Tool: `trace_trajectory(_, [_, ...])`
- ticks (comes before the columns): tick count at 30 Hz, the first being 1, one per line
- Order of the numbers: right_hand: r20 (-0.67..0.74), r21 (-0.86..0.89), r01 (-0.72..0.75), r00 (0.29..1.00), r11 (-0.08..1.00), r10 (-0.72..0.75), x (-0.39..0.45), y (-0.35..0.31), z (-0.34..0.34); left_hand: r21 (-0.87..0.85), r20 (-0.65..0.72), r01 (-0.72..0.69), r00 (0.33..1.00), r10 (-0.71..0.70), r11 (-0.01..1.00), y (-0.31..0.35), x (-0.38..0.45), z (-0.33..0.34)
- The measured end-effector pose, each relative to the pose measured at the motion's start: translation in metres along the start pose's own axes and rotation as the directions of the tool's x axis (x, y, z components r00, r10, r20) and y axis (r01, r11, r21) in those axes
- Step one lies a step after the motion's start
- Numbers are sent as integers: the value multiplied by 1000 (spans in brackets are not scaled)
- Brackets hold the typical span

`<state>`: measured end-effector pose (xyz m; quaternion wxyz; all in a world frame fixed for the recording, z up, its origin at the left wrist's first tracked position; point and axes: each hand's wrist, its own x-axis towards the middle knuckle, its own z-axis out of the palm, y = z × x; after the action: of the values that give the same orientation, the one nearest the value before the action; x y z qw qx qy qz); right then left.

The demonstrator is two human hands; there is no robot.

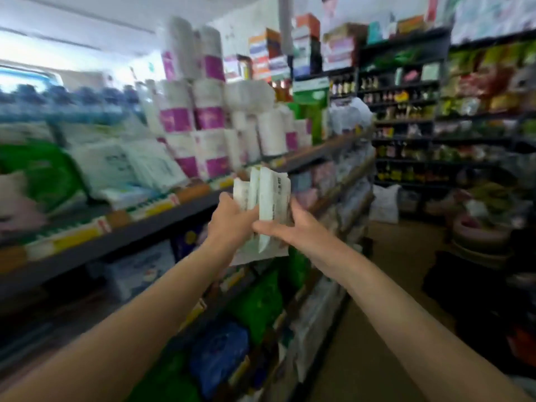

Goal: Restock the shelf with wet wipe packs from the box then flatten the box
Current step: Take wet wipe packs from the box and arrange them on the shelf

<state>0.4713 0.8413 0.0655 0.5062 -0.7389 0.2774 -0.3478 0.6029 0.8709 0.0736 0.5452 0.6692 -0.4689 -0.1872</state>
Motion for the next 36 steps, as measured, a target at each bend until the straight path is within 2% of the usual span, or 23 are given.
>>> trace_trajectory(2, [55, -21, 109, 993, 994, -108, 22, -34, 20, 56, -83, -91, 992, 96, 994, 13, 15, -45])
trace_trajectory(4, [119, -137, 209, 974, 968, -193, 43, -63, 32, 76, -175, -122, 975, 134, 990, 29, 23, -82])
trace_trajectory(7, [186, -266, 364, 928, 893, -323, 80, -92, 43, -9, -274, -144, 952, 136, 990, 39, 42, -130])
trace_trajectory(10, [55, -97, 411, 912, 907, -407, 129, -112, 50, -165, -327, -63, 945, 6, 984, 43, 61, -168])
trace_trajectory(12, [44, 131, 323, 943, 937, -331, 163, -125, 57, -270, -328, -38, 943, -55, 962, 48, 70, -184])
trace_trajectory(14, [205, 386, 141, 950, 912, -234, 195, -134, 70, -313, -304, -34, 950, -66, 949, 54, 83, -193])
trace_trajectory(16, [348, 486, 43, 907, 873, -239, 225, -136, 86, -311, -262, -1, 961, -85, 950, 58, 97, -196])
trace_trajectory(20, [595, 524, -129, 762, 842, -254, 262, -133, 112, -283, -241, 93, 956, -164, 955, 48, 124, -204])
trace_trajectory(22, [631, 512, -153, 735, 845, -249, 274, -127, 122, -152, -242, 215, 938, -247, 965, 38, 131, -217])
trace_trajectory(23, [626, 501, -140, 740, 854, -246, 280, -123, 126, -12, -251, 303, 922, -297, 953, 30, 135, -226])
trace_trajectory(25, [612, 479, -116, 755, 870, -236, 293, -114, 131, 178, -324, 478, 854, -407, 860, 14, 139, -240])
trace_trajectory(28, [625, 481, -160, 753, 862, -209, 307, -98, 135, 317, -365, 666, 743, -561, 675, -10, 143, -237])
trace_trajectory(31, [660, 457, -136, 714, 879, -232, 312, -83, 138, 319, -284, 708, 705, -649, 630, -28, 158, -229])
trace_trajectory(36, [712, 481, -178, 650, 858, -264, 317, -70, 139, 306, -326, 682, 731, -600, 664, -40, 166, -225])
